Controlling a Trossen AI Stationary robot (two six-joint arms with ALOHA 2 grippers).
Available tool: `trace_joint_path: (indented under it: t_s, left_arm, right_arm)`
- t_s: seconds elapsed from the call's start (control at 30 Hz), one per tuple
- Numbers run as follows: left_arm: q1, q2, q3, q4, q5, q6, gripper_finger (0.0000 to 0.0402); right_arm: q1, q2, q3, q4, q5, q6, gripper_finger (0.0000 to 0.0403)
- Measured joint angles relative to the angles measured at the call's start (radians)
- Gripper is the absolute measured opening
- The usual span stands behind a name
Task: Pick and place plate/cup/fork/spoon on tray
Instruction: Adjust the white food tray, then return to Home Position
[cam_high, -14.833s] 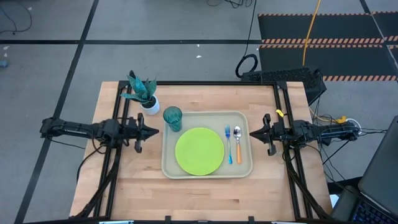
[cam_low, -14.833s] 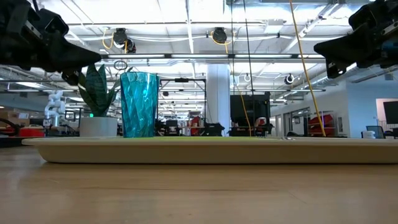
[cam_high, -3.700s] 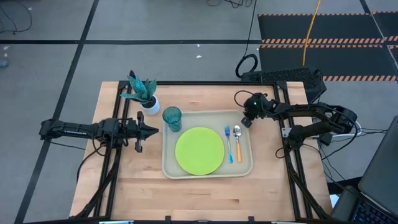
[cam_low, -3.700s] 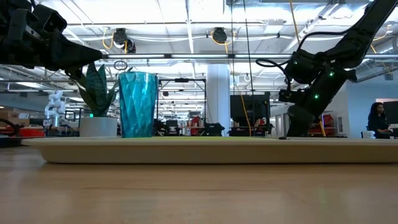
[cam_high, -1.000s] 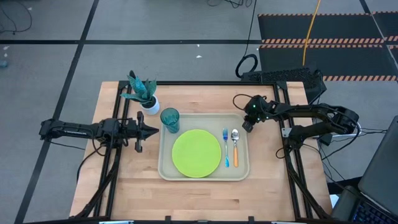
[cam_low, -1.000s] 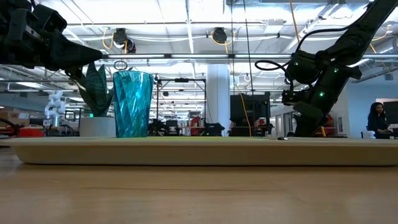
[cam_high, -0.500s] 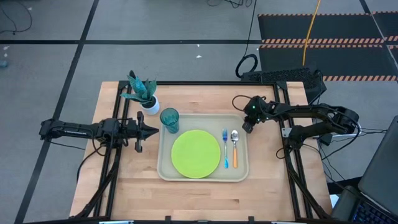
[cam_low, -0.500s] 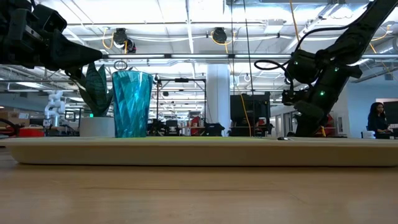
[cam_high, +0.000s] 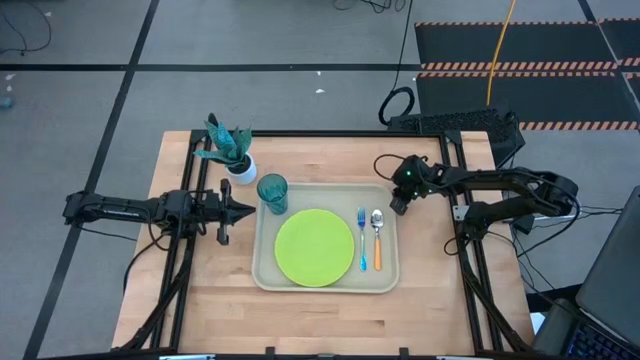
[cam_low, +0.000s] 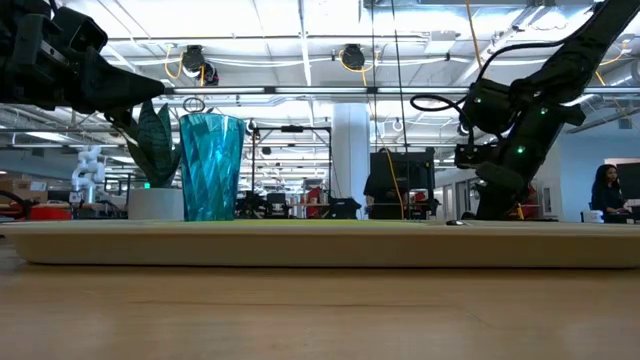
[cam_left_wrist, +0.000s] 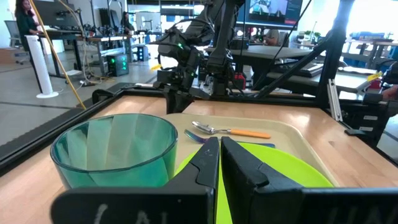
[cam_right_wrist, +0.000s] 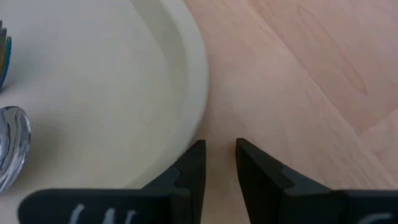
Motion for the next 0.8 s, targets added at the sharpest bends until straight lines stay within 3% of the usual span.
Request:
trace_joint_path:
  t_s: [0.33,0.5,0.57,0.73,0.8]
  left_arm:
    - [0.000,0.000,0.000,0.000,0.000,0.000,0.0021]
    - [0.000,0.000,0.000,0.000,0.000,0.000,0.0021]
    - [0.000,0.000,0.000,0.000,0.000,0.000,0.0021]
    - [0.000,0.000,0.000,0.000,0.000,0.000,0.0021]
    - [0.000,0.000,0.000,0.000,0.000,0.000,0.0021]
  right_arm:
    - [0.003,-0.242,-0.004,-0.160,0.046,0.012,0.0080]
    - [0.038,-0.344,-0.004,-0.153,0.039,0.067,0.0080]
    - [0.054,-0.378,-0.004,-0.145,-0.040,0.085,0.0080]
    - [0.112,-0.448,-0.002,-0.077,-0.380,0.100,0.0080]
    - [0.148,-0.483,-0.002,-0.033,-0.438,0.101,0.0080]
